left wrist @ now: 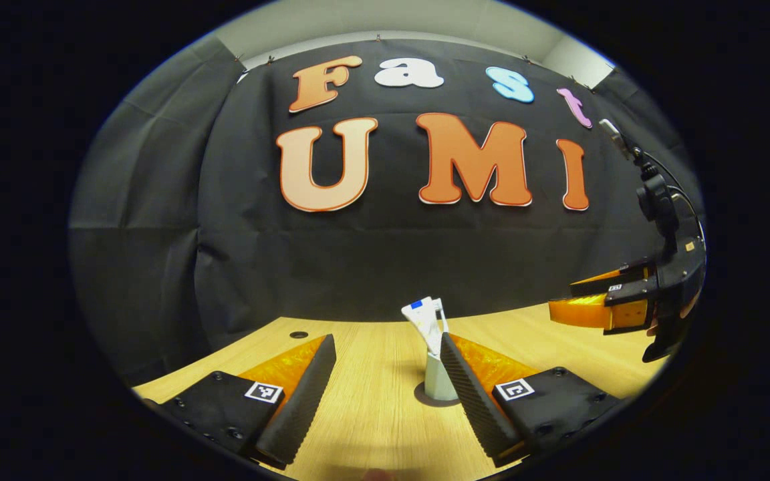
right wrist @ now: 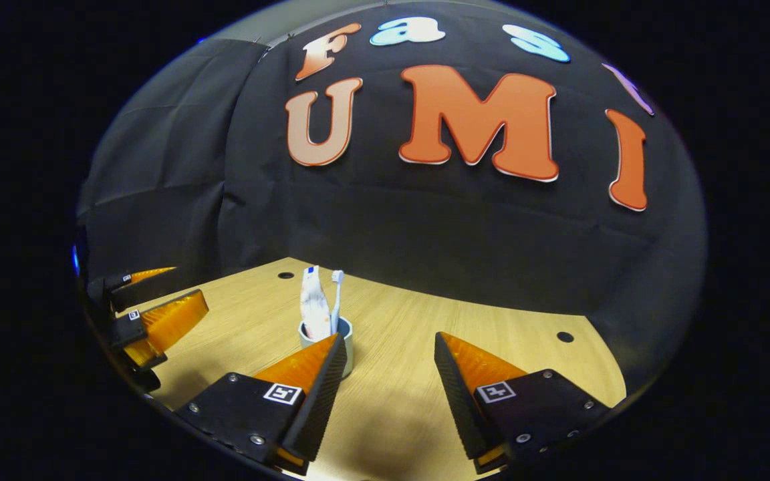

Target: Put the toothbrush and toothpaste on the desktop into the cup, then pick up the cup and place it on the coaster on the desktop.

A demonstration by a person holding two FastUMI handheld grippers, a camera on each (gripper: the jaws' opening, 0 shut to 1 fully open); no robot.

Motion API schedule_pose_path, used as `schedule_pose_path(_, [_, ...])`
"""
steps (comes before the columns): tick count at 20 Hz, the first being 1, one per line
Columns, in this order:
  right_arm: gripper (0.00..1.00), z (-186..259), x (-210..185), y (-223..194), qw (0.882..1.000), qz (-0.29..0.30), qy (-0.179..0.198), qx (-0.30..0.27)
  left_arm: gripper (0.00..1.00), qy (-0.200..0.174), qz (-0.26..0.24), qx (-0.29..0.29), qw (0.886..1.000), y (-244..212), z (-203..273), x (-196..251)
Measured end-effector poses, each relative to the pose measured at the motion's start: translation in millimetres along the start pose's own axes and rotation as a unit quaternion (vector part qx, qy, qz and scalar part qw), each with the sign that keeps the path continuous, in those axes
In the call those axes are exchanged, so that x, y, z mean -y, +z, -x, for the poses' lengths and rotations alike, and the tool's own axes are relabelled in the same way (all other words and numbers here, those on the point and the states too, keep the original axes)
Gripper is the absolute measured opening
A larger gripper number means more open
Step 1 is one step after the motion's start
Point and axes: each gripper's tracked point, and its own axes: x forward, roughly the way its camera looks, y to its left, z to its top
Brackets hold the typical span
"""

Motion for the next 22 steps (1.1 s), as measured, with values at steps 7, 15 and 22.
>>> schedule_pose_path(7, [0.83, 36, 47, -1, 0.997, 0.009, -0.056, 0.054, 1.00, -0.025, -0.012, 0.028, 0.999, 31, 7, 34])
schedule_pose_path(15, [0.84, 67, 73, 0, 0.990, 0.020, -0.092, 0.102, 1.00, -0.032, -0.007, 0.054, 0.998, 51, 10, 57])
schedule_pose_path(22, [0.84, 75, 92, -9, 0.988, 0.003, -0.111, 0.107, 1.00, -0.026, -0.008, 0.059, 0.998, 44, 12, 65])
